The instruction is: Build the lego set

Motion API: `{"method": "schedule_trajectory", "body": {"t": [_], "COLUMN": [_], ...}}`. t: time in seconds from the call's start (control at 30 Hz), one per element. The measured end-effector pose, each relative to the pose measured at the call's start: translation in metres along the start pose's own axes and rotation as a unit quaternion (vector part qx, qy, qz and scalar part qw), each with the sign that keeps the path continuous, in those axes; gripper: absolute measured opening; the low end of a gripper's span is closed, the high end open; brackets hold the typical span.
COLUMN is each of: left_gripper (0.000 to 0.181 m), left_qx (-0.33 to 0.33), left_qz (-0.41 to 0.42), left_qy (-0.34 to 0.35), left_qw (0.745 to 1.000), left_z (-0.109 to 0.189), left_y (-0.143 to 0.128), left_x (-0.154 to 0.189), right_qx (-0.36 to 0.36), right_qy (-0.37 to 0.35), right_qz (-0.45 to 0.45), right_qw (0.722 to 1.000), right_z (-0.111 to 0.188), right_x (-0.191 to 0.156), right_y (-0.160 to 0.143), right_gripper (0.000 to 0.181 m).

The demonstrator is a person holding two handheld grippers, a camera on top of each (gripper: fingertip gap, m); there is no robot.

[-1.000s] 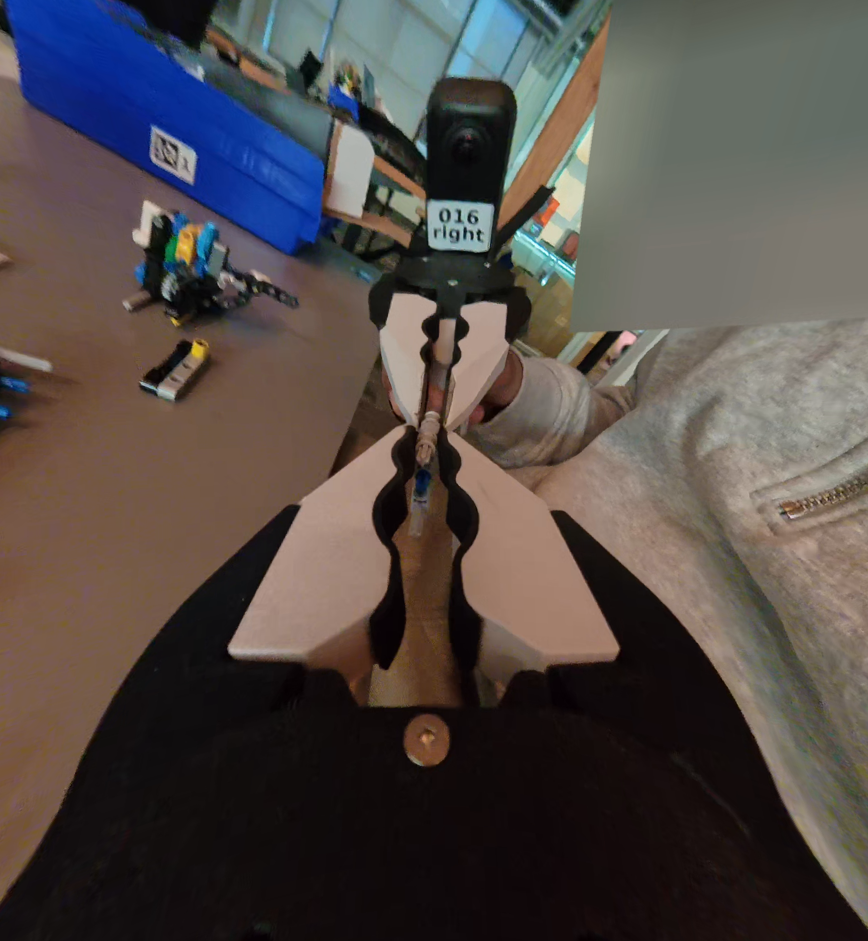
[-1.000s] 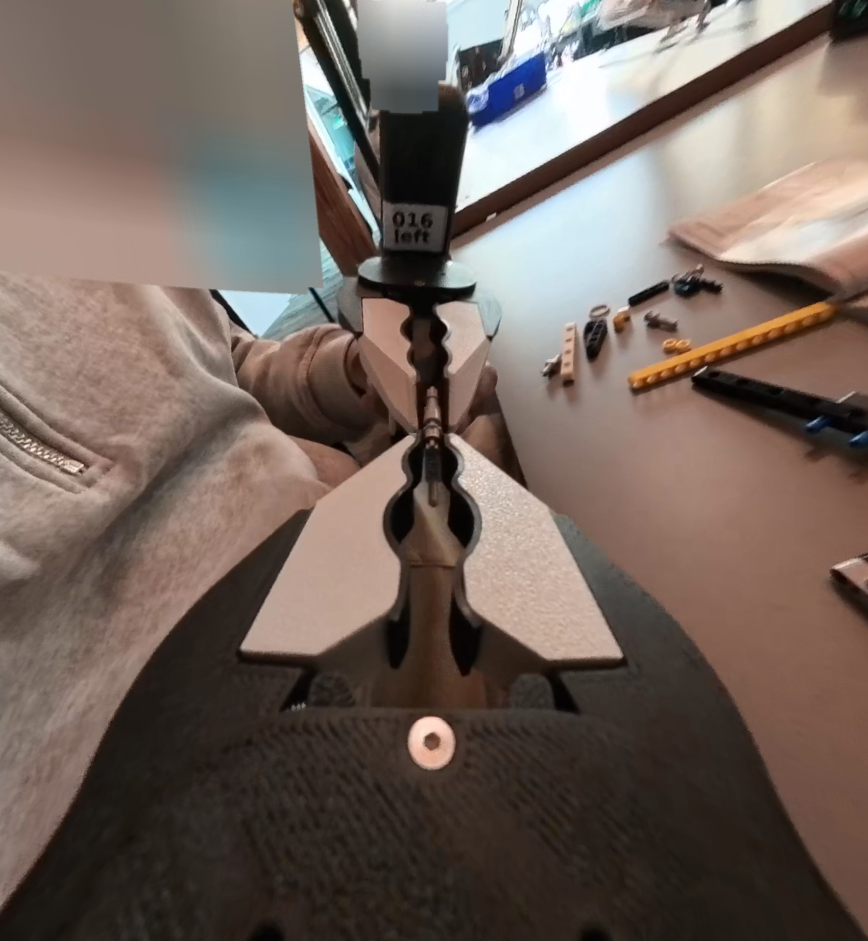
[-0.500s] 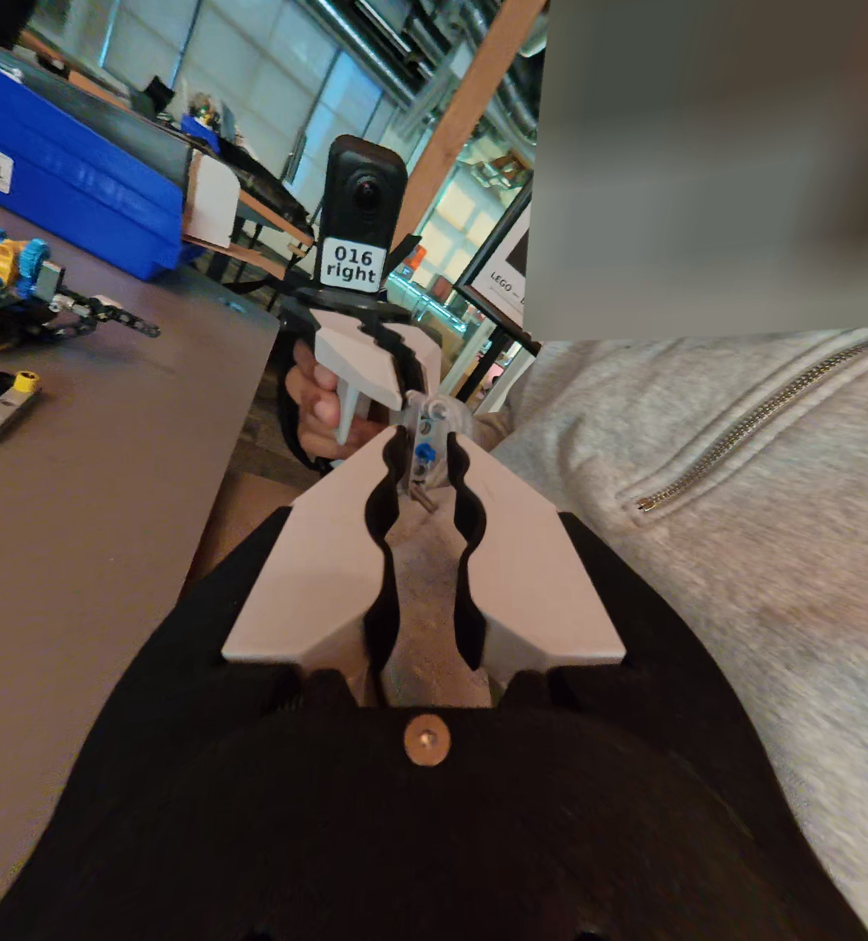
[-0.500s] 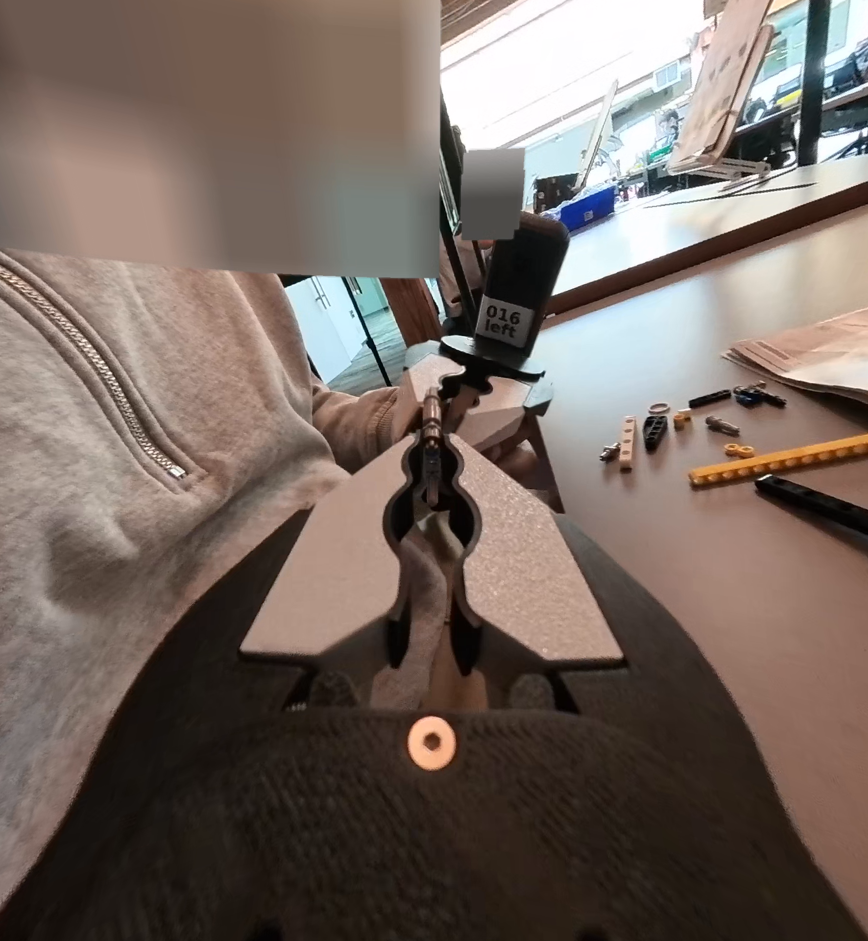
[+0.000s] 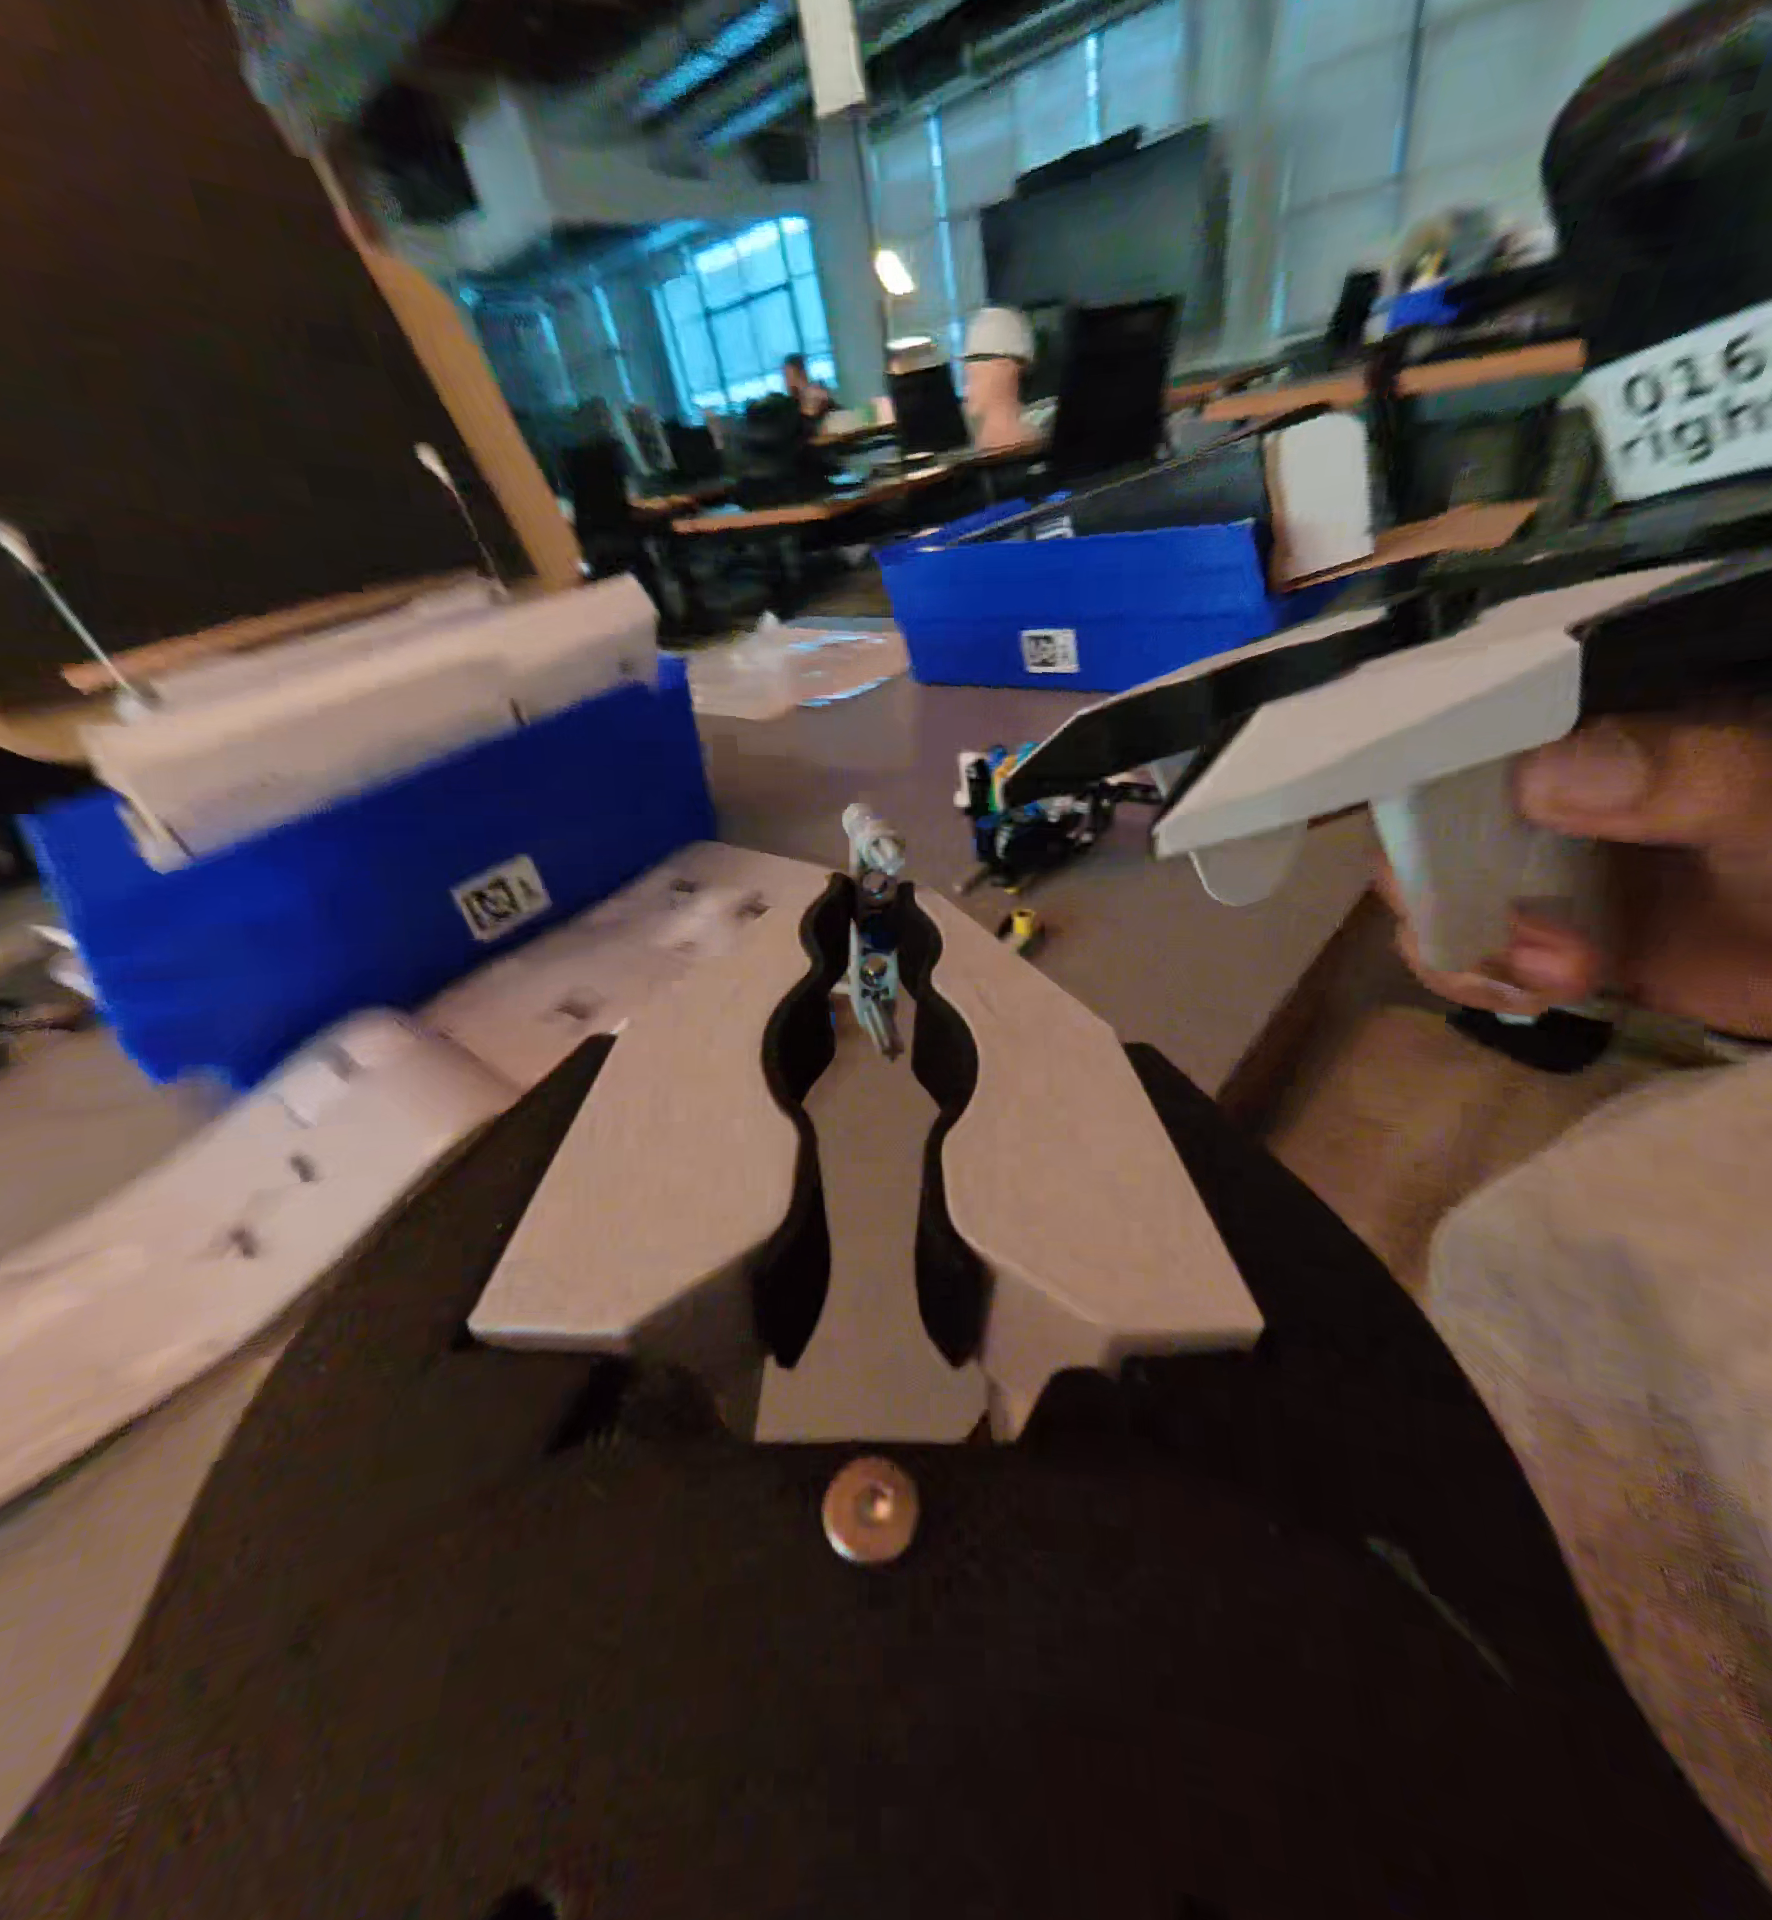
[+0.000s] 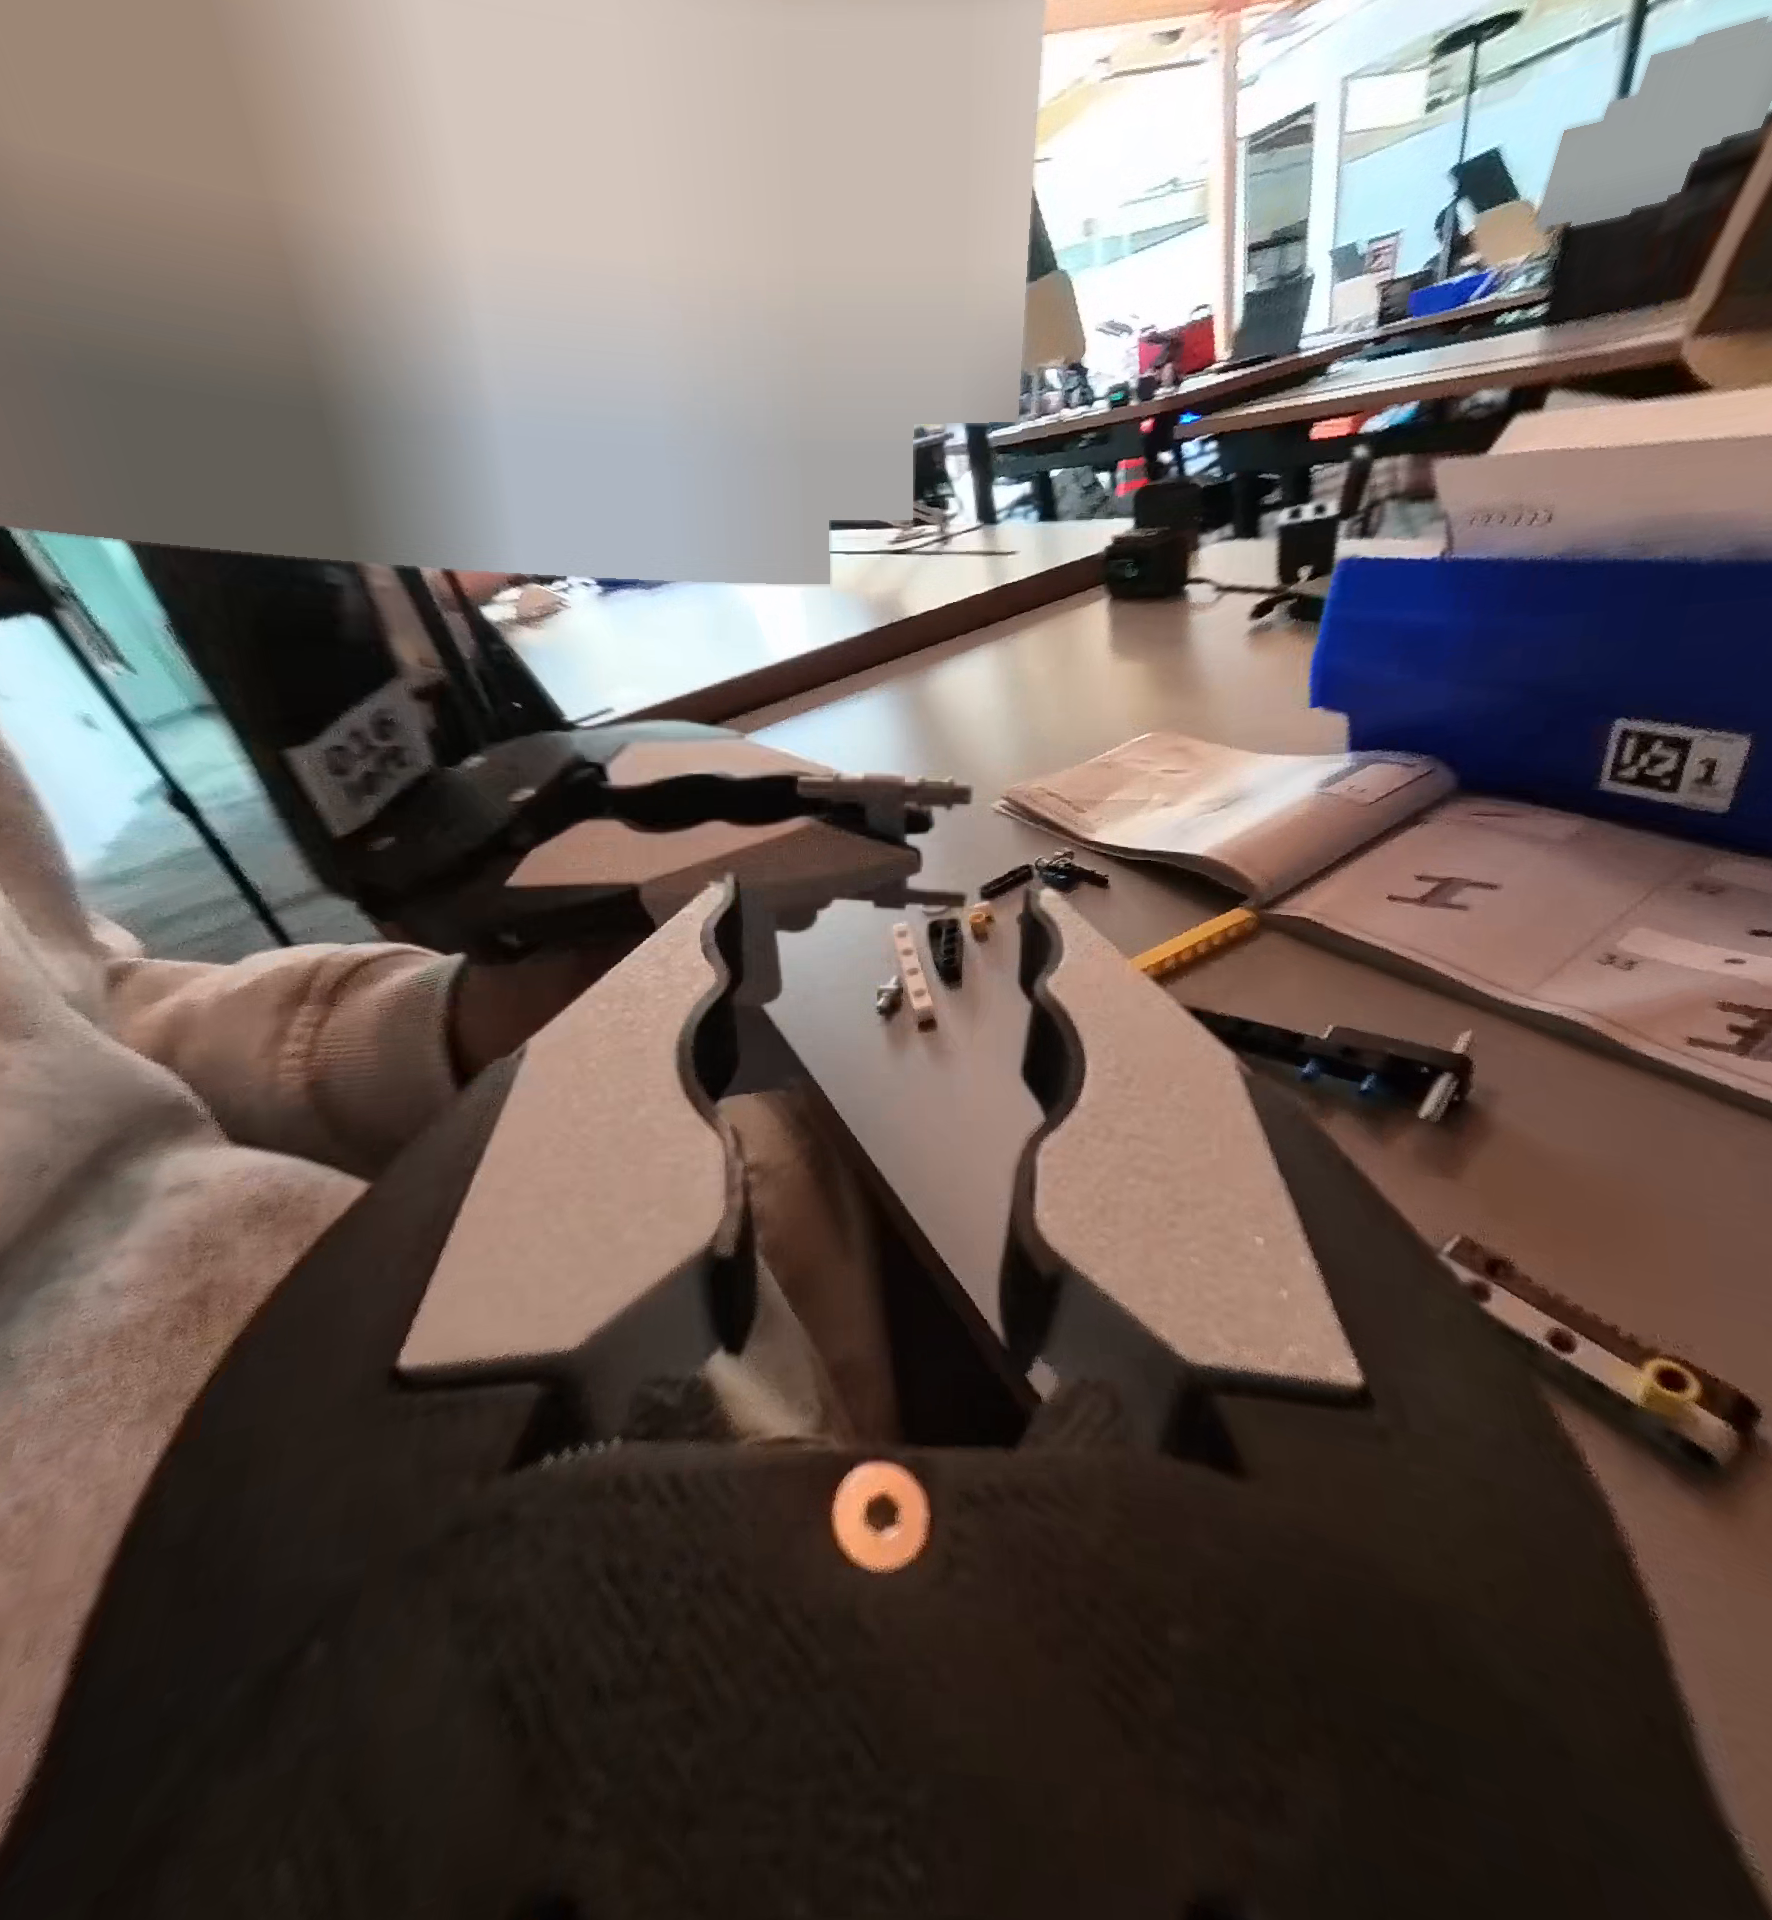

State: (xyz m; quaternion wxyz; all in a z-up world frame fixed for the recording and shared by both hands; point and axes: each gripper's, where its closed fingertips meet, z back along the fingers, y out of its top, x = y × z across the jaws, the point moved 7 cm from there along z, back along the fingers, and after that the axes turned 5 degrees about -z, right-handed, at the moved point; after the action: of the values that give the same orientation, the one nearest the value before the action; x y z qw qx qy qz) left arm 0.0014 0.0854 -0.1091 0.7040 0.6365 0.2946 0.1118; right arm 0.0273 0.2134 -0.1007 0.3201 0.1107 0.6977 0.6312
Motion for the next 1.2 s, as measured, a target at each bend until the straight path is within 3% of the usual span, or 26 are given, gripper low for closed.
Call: {"method": "schedule_trajectory", "body": {"t": [0.17, 0.53, 0.77, 1.2], "left_gripper": [0.004, 0.004, 0.003, 0.003], "left_qx": [0.002, -0.009, -0.008, -0.015], "left_qz": [-0.034, -0.058, -0.067, -0.081], "left_qy": [0.023, 0.047, 0.051, 0.068], "left_qw": [0.999, 0.997, 0.996, 0.994], "left_z": [-0.003, -0.009, -0.01, -0.01], "left_y": [0.007, 0.002, 0.001, 0.0], "left_x": [0.019, 0.027, 0.029, 0.03], "right_qx": [0.028, 0.018, 0.02, 0.017], "right_qy": [-0.032, -0.037, -0.047, -0.056], "right_qz": [0.059, -0.009, -0.01, 0.006], "right_qw": [0.997, 0.999, 0.999, 0.998], "right_z": [-0.01, -0.012, -0.01, -0.011], "right_x": [-0.016, -0.009, -0.005, -0.005], "right_y": [0.004, 0.001, 0.001, 0.0], "right_gripper": [0.054, 0.047, 0.036, 0.035]}}
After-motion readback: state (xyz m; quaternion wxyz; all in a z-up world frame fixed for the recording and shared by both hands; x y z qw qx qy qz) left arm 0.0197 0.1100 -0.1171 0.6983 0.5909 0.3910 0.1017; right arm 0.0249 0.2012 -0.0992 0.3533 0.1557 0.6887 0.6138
